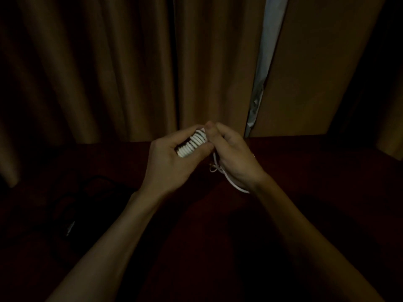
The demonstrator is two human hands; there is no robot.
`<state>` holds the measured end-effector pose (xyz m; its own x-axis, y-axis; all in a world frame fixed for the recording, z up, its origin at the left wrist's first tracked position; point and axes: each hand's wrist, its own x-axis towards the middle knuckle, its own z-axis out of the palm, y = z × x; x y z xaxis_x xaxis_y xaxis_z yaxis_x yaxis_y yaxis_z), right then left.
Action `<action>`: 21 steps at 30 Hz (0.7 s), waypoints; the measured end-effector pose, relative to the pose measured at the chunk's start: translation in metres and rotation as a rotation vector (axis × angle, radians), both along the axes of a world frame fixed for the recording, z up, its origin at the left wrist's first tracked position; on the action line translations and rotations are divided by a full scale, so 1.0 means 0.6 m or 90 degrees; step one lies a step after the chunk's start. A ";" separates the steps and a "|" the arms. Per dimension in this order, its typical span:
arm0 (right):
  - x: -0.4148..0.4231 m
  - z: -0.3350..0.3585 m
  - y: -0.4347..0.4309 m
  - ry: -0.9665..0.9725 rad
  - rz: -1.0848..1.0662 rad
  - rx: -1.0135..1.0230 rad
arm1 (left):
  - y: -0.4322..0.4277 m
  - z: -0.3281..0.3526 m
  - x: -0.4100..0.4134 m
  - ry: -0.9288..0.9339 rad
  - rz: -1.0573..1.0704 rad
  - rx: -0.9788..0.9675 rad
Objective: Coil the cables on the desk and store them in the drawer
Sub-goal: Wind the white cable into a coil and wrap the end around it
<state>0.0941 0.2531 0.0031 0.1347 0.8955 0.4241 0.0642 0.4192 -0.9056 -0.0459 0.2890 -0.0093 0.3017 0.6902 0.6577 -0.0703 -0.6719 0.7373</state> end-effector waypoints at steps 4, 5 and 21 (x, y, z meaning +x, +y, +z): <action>0.028 -0.005 0.001 -0.019 0.039 -0.141 | 0.007 0.000 -0.006 0.009 0.044 0.007; 0.041 -0.008 0.000 -0.046 0.050 -0.173 | 0.009 -0.001 -0.009 0.008 0.050 0.004; 0.104 -0.053 0.016 -0.300 -0.163 -0.108 | 0.031 0.008 -0.039 -0.022 0.126 0.011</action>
